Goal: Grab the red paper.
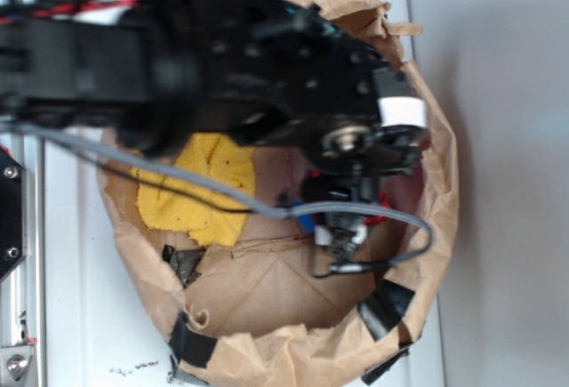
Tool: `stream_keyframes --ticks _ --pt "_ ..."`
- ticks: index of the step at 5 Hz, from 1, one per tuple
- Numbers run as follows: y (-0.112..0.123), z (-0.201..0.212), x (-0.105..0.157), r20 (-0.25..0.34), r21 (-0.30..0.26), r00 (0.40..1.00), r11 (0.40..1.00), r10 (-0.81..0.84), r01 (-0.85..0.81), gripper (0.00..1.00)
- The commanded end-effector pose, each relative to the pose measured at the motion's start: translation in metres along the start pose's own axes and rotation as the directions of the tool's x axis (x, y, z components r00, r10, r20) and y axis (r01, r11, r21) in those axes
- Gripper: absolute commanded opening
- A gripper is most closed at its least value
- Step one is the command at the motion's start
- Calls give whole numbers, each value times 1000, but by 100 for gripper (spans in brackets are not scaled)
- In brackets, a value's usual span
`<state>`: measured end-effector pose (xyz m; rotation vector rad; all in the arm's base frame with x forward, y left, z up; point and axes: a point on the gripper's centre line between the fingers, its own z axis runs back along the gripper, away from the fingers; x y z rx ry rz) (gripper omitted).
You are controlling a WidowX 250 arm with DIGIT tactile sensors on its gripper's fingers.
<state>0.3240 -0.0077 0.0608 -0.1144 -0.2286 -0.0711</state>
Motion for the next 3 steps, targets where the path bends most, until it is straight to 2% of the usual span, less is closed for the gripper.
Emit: stream_keyframes --ticks 1,2,3 --pt "-18 -17 21 5 13 1000 1000 -20 20 0" --pt "-15 -13 20 0 3 1000 1000 8 -8 0" --pt "-10 -1 22 -1 -30 1000 999 25 -25 0"
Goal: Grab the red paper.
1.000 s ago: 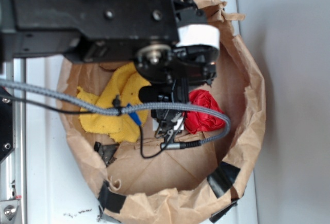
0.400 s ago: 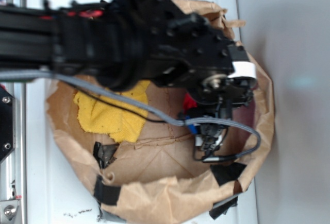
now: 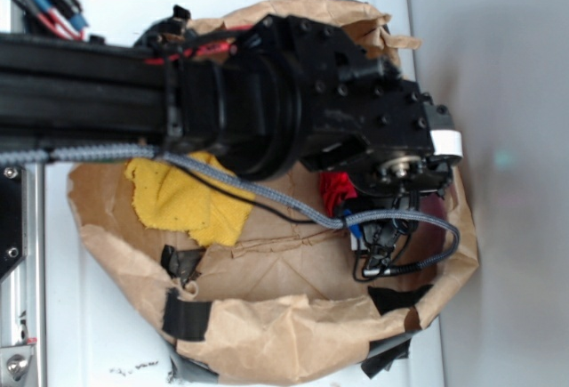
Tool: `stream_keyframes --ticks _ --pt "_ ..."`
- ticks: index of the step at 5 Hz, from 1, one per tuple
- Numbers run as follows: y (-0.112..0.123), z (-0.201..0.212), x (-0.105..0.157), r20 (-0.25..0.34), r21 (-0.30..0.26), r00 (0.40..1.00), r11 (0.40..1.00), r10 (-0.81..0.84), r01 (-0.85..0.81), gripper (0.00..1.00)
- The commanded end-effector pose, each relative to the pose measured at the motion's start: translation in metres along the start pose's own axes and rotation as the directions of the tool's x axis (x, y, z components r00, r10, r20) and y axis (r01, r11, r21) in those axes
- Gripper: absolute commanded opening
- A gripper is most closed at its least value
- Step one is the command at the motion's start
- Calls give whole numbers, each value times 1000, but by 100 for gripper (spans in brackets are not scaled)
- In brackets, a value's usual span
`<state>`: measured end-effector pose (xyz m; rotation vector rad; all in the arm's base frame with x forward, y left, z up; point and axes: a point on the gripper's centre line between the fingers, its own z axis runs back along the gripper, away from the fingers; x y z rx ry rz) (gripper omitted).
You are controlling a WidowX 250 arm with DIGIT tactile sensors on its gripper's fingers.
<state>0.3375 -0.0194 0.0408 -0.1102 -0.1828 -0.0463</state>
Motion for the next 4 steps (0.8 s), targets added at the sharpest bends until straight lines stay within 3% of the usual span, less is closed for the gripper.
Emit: stream_keyframes --ticks 1,2,4 --pt "4 67 10 69 -117 997 993 17 -9 0" --pt "10 104 6 77 -195 997 981 19 -4 0" --pt "9 142 -19 102 -208 994 978 29 -7 0"
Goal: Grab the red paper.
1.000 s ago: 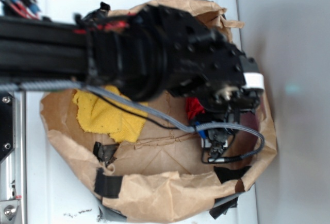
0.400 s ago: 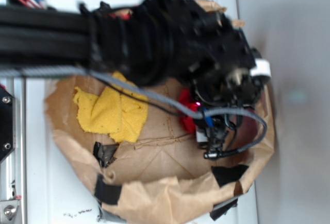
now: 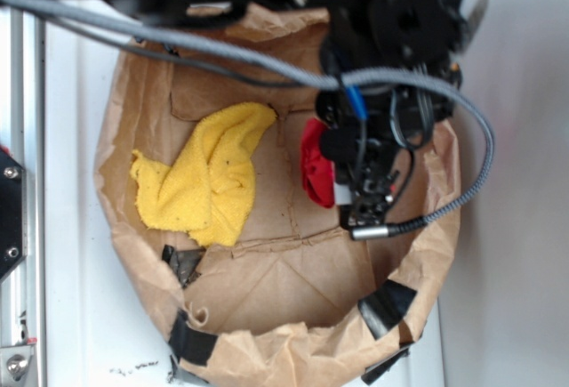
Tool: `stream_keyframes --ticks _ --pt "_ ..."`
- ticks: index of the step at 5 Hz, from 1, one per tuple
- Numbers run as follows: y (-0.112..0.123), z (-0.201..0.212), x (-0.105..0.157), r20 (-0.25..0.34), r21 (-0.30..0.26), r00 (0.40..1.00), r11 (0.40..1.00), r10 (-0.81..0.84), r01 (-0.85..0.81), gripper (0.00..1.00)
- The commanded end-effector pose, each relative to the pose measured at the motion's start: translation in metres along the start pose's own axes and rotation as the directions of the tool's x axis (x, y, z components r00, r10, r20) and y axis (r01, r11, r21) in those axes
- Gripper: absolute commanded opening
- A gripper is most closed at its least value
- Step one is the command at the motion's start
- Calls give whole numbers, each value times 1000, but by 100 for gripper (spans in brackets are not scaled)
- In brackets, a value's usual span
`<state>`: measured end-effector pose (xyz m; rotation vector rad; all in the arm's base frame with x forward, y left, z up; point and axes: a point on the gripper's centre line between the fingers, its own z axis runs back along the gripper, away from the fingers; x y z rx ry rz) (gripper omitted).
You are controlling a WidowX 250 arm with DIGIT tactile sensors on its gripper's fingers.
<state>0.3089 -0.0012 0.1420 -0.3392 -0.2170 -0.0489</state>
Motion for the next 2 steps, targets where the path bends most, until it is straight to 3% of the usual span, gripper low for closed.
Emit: stream_keyframes --ticks 1,2 --pt "-16 72 -23 70 12 998 1000 -2 1 0" --pt "-19 97 -33 43 8 999 1000 -1 1 0"
